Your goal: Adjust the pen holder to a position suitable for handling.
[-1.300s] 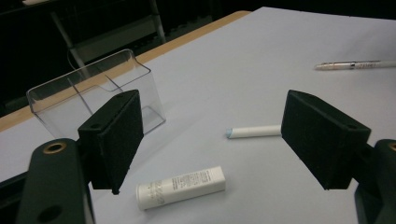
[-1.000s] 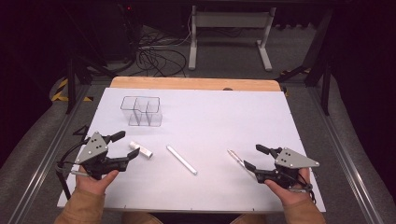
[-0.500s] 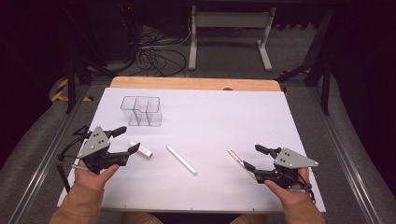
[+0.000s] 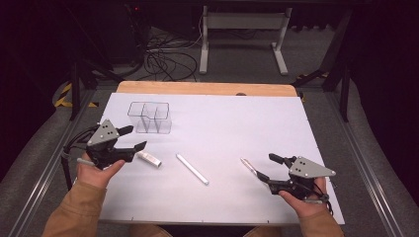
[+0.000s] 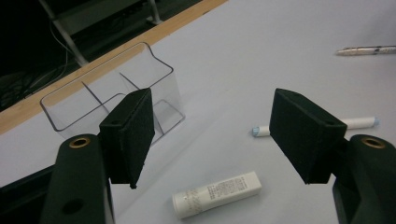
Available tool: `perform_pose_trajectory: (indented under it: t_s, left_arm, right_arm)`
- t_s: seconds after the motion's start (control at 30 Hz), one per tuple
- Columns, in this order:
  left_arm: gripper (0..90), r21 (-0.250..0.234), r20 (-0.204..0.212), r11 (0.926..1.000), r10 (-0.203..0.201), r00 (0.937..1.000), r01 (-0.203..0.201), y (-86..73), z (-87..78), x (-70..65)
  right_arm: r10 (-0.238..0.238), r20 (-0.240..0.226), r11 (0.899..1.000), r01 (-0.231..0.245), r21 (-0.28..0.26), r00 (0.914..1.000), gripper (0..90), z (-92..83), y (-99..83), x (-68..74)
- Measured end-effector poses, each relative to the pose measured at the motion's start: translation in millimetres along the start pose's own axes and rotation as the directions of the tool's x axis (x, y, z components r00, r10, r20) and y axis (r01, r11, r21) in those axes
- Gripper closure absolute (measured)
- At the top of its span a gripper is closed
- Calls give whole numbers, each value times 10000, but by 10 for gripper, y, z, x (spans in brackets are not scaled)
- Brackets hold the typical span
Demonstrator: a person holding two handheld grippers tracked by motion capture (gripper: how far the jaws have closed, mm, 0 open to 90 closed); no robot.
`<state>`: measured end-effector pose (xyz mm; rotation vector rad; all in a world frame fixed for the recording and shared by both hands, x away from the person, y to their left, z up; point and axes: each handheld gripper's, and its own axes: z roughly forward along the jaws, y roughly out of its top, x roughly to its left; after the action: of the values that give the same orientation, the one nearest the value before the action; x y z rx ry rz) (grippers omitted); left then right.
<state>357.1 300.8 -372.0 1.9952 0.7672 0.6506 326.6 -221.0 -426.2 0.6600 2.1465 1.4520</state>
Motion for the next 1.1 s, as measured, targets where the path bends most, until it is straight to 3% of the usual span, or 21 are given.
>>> perform_pose_trajectory:
  t_s: [0.33,0.53,0.73,1.1]
  left_arm:
    - [319,497,-99,9988,-1,10000,6,72,138,189]
    - [318,814,19,9965,-204,9998,202,111,244,277]
    - [315,1182,-307,9930,24,9995,13,150,357,359]
    - [308,1331,-343,9908,-183,9992,227,201,479,448]
  right_arm:
    - [6,-60,10000,-5,84,10000,289,19,-4,8]
    - [-27,-95,9999,29,130,10000,288,35,-11,10]
    - [-48,-169,9998,52,215,9998,288,53,-14,20]
    - [-22,-251,9996,29,271,9997,288,73,-22,30]
